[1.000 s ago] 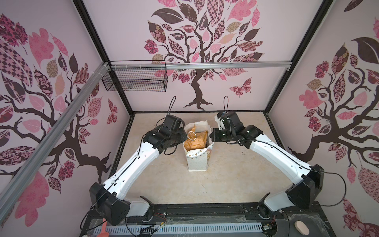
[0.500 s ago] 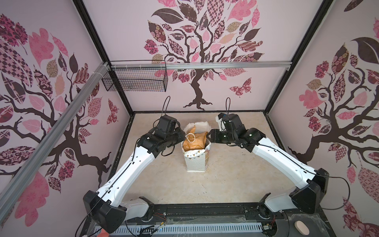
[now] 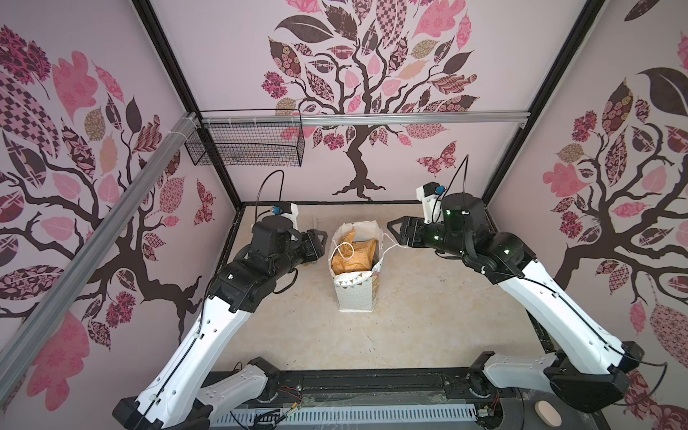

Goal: Take the snacks out of the paper bag

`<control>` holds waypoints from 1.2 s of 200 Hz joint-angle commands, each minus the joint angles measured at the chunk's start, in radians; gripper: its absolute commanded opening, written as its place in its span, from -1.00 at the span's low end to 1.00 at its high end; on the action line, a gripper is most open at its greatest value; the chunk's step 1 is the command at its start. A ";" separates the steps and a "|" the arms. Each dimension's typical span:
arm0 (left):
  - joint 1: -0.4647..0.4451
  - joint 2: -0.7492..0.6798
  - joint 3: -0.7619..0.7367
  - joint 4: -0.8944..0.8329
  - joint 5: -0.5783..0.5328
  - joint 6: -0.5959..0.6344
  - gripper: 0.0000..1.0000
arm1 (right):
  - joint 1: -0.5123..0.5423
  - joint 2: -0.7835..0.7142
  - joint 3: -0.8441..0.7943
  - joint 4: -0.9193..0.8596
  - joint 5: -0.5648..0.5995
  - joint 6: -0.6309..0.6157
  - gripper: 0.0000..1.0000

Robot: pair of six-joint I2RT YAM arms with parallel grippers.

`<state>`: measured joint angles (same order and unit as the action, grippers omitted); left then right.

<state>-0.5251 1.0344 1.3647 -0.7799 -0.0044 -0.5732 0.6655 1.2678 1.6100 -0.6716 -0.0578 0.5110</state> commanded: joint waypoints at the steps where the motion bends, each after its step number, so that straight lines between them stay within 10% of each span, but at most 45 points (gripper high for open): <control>1: 0.002 -0.038 0.067 0.007 0.133 0.175 0.18 | 0.010 0.031 0.077 -0.085 -0.017 -0.027 0.36; 27: -0.033 -0.013 0.137 -0.023 0.162 0.183 0.25 | 0.013 0.039 0.109 -0.109 -0.025 -0.032 0.36; 58: -0.213 0.107 0.288 -0.119 -0.048 0.209 0.34 | 0.015 0.035 0.141 -0.155 -0.052 -0.053 0.39; 160: -0.299 0.611 0.772 -0.491 -0.257 0.110 0.35 | 0.014 -0.167 -0.005 -0.226 -0.056 -0.110 0.99; 240: -0.289 0.805 0.761 -0.556 -0.319 0.150 0.18 | 0.014 -0.276 -0.164 -0.238 -0.062 -0.059 0.99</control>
<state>-0.8246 1.8290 2.1403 -1.2995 -0.2947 -0.4408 0.6731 1.0164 1.4563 -0.8974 -0.1257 0.4301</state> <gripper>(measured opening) 0.610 0.995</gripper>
